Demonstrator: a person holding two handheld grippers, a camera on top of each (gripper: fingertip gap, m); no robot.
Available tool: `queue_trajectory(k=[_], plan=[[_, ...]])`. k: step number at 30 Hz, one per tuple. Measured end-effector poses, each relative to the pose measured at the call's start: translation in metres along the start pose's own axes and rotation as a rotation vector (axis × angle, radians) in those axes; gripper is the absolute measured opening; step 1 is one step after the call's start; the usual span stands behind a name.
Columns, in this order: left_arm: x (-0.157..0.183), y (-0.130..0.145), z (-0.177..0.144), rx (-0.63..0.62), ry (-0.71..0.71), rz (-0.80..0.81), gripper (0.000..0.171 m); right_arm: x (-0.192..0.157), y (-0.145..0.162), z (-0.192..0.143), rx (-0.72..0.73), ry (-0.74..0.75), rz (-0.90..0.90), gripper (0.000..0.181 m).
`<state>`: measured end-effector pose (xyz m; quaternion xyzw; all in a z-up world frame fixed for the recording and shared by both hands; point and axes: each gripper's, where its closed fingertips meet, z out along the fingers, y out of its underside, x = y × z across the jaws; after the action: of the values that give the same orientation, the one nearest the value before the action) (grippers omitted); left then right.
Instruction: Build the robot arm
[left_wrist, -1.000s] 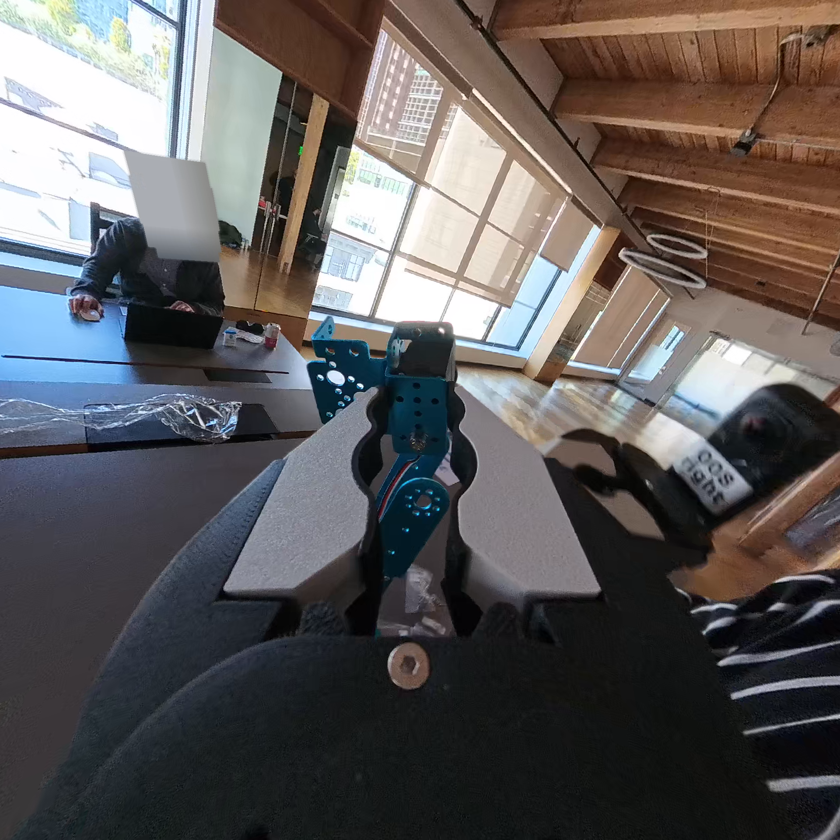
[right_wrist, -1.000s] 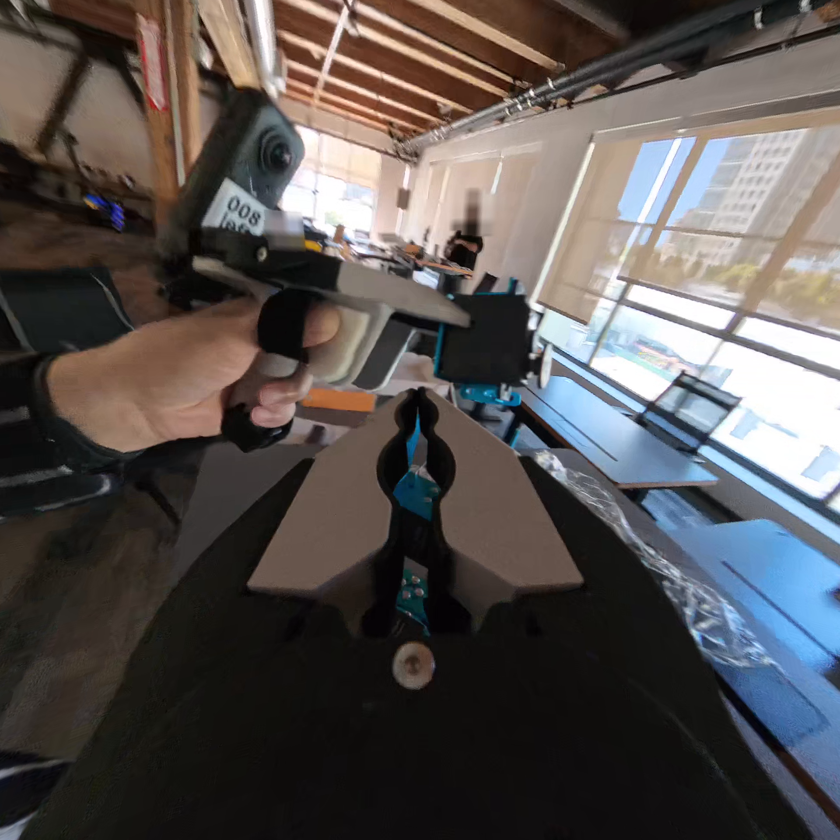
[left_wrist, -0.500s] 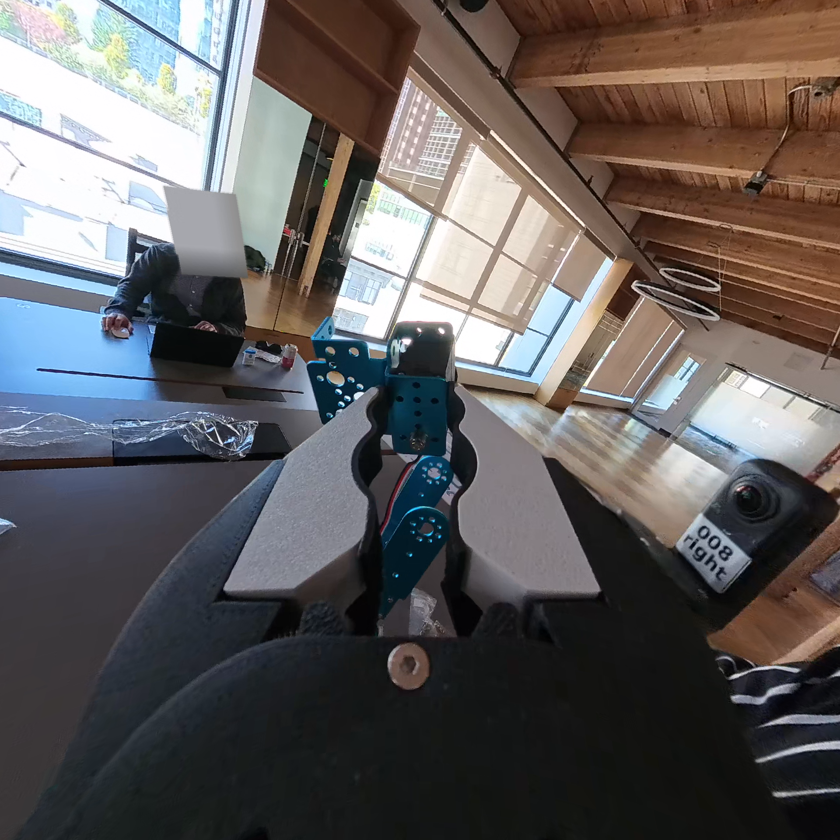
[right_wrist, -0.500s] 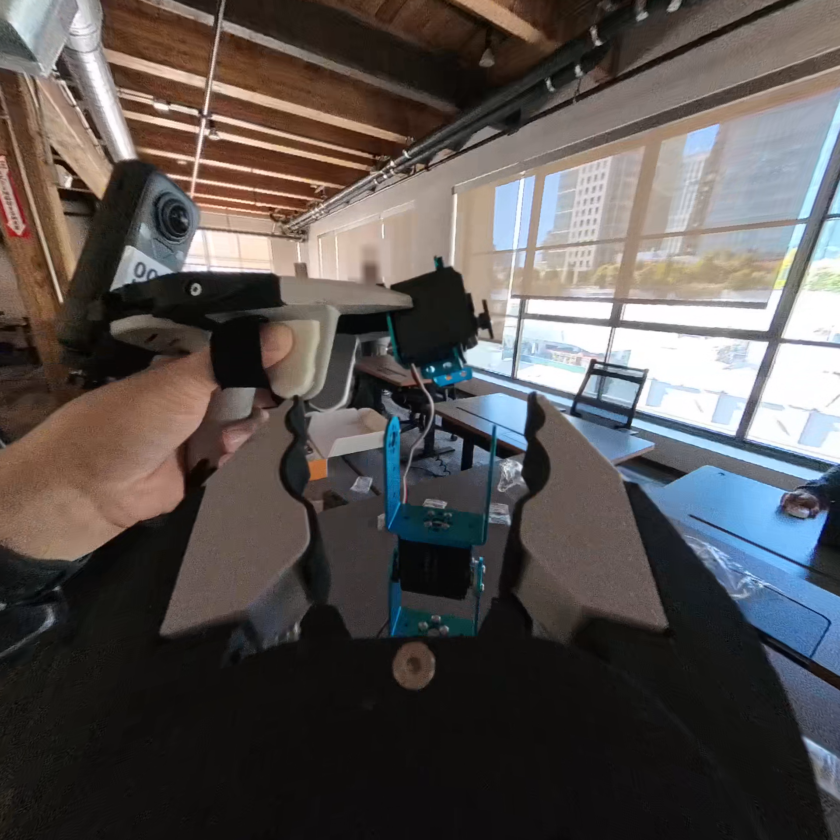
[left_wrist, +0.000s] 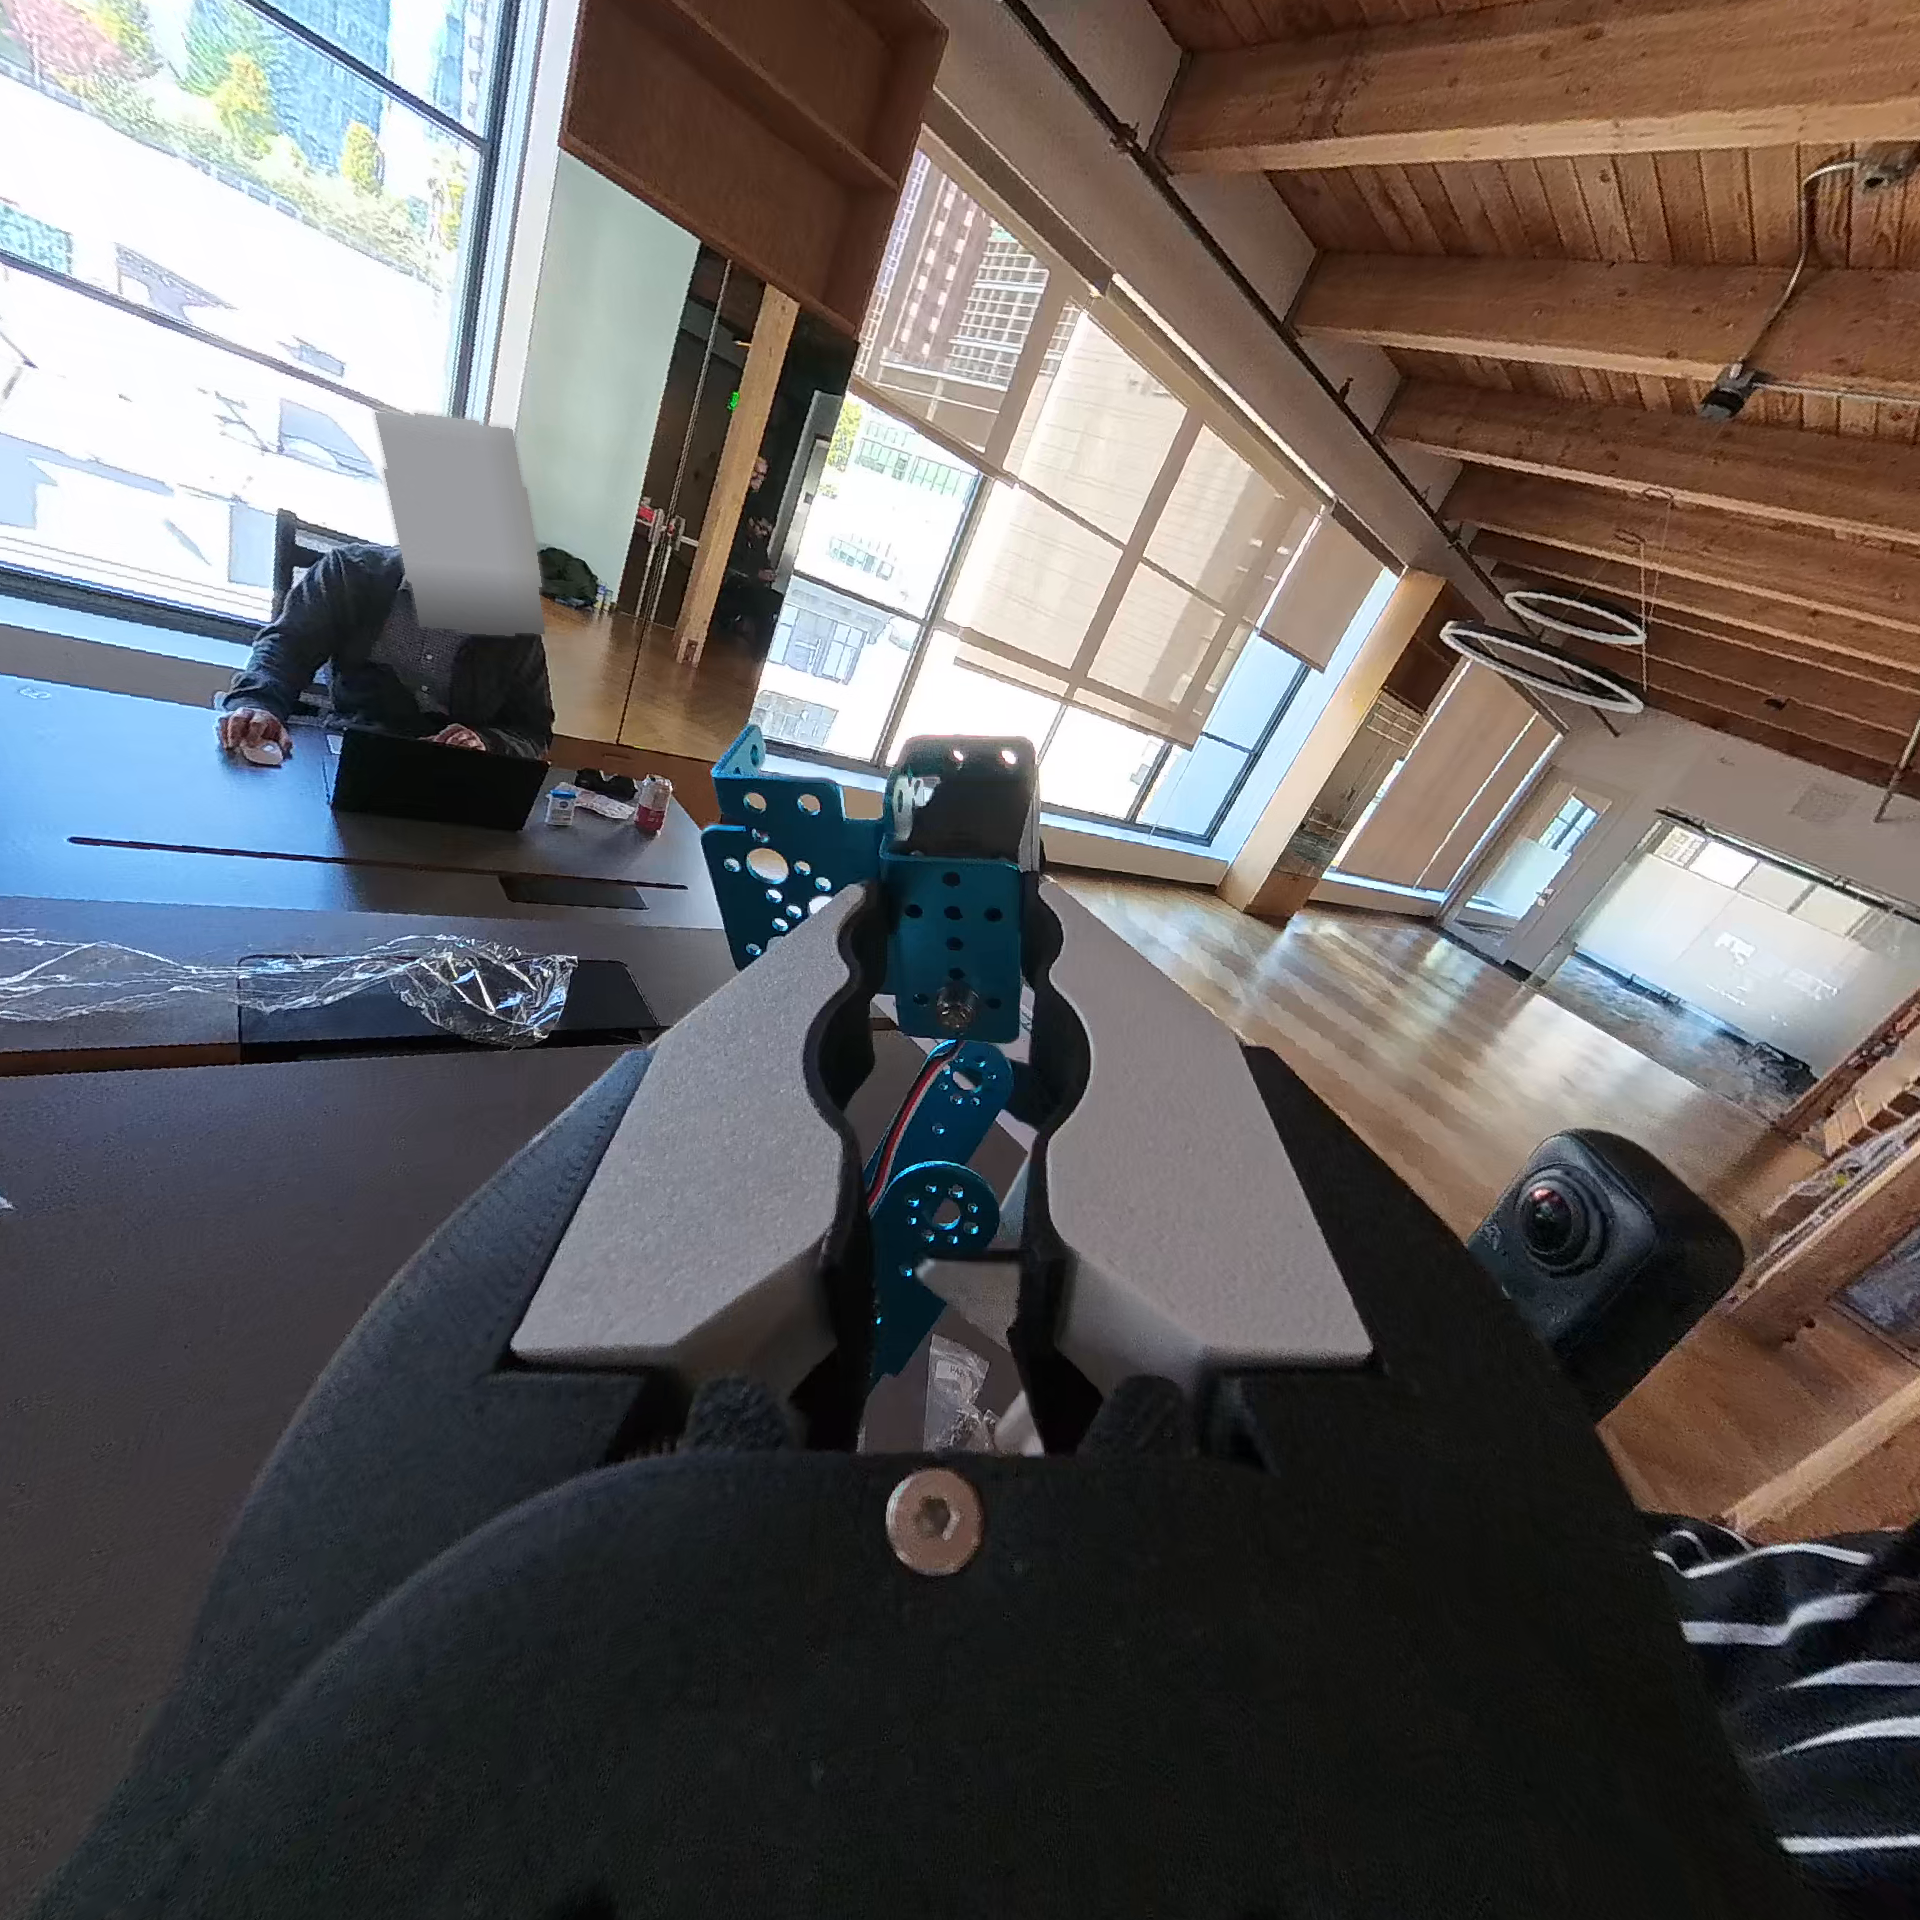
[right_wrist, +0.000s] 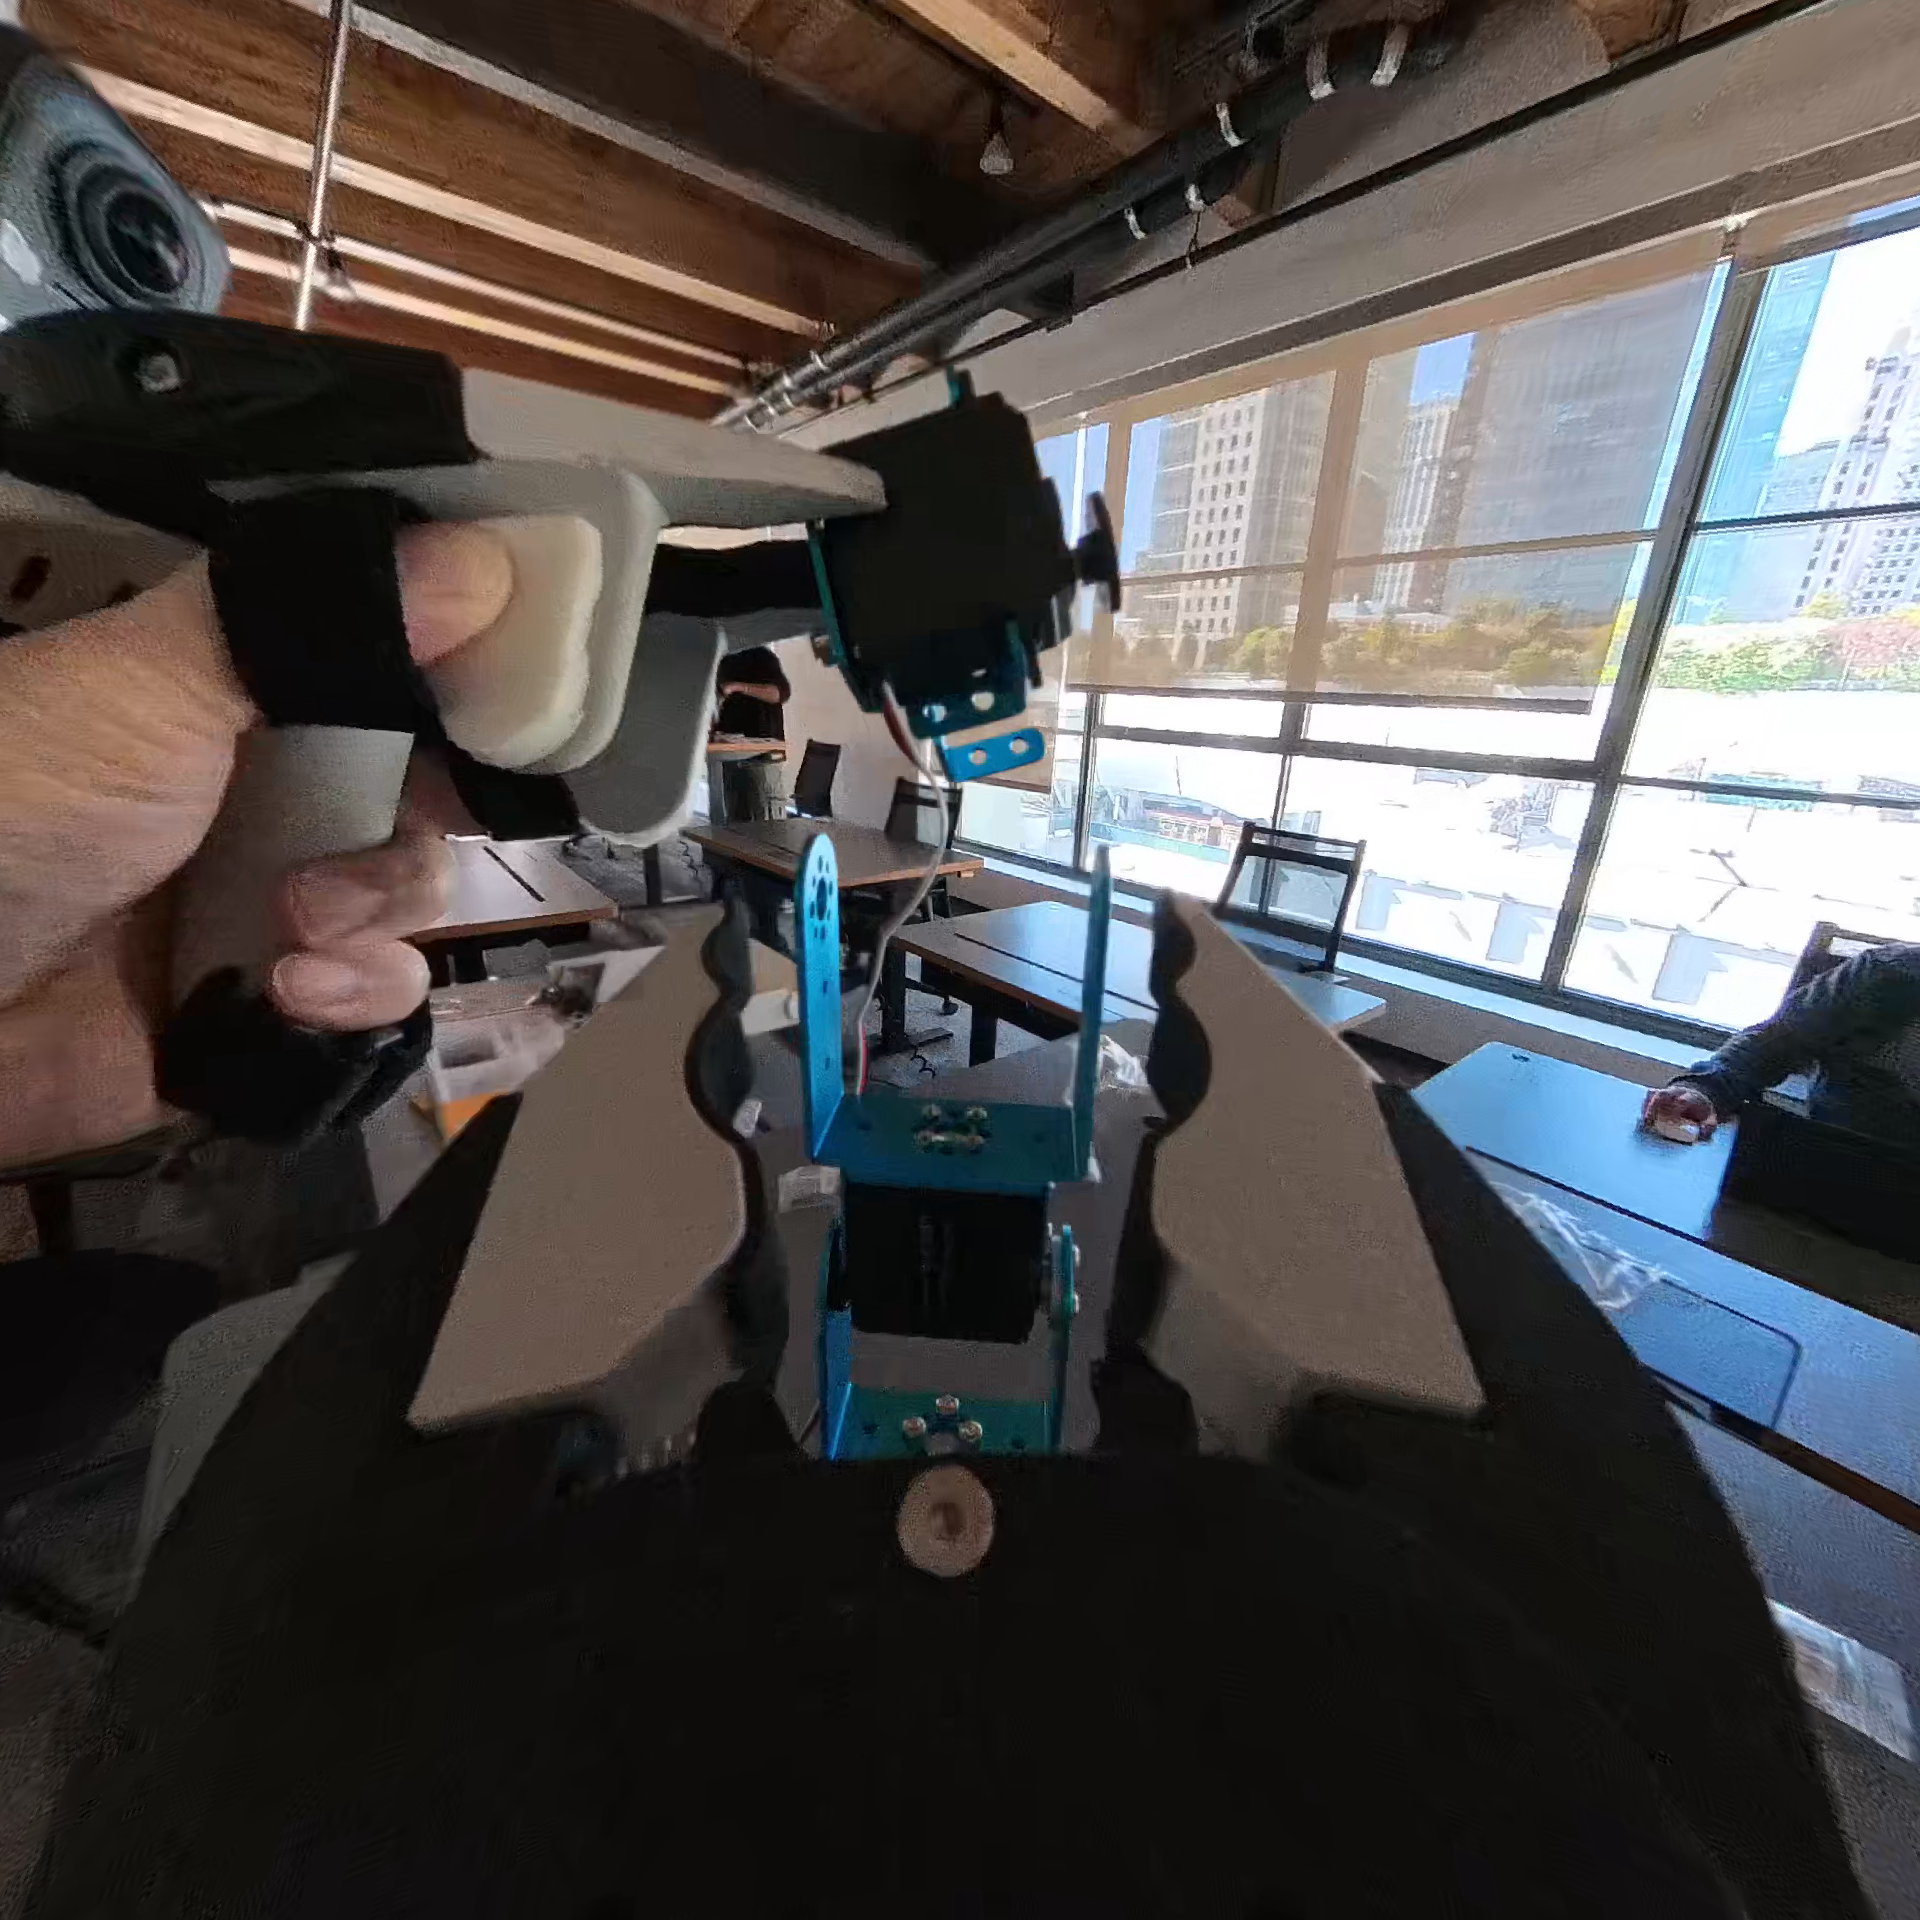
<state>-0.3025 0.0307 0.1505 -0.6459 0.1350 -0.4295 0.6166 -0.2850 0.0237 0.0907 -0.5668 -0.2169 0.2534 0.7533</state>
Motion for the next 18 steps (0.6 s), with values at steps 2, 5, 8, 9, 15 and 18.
queue_trajectory(k=[2,5,8,9,15,18], plan=[[-0.0005,0.0002,0.0003,-0.001,0.001,-0.004,0.023,0.0013,0.0035,0.0037,-0.012,0.010,-0.008,0.060],[-0.0007,-0.0009,-0.0009,-0.001,0.003,-0.007,0.023,0.0038,0.0035,0.0053,-0.013,0.012,0.008,0.060],[-0.0003,-0.0022,-0.0024,-0.006,0.001,-0.002,0.023,0.0054,0.0008,0.0034,0.002,0.025,0.008,0.062],[0.0003,-0.0025,-0.0025,-0.007,0.002,-0.002,0.023,0.0044,-0.0019,0.0025,0.014,0.022,0.005,0.059],[0.0059,-0.0021,-0.0010,-0.018,0.012,0.011,0.023,0.0018,-0.0024,0.0012,0.003,0.010,0.032,0.078],[0.0068,-0.0029,-0.0010,-0.016,0.017,0.009,0.023,0.0010,-0.0017,0.0036,-0.007,-0.012,0.065,0.060]])
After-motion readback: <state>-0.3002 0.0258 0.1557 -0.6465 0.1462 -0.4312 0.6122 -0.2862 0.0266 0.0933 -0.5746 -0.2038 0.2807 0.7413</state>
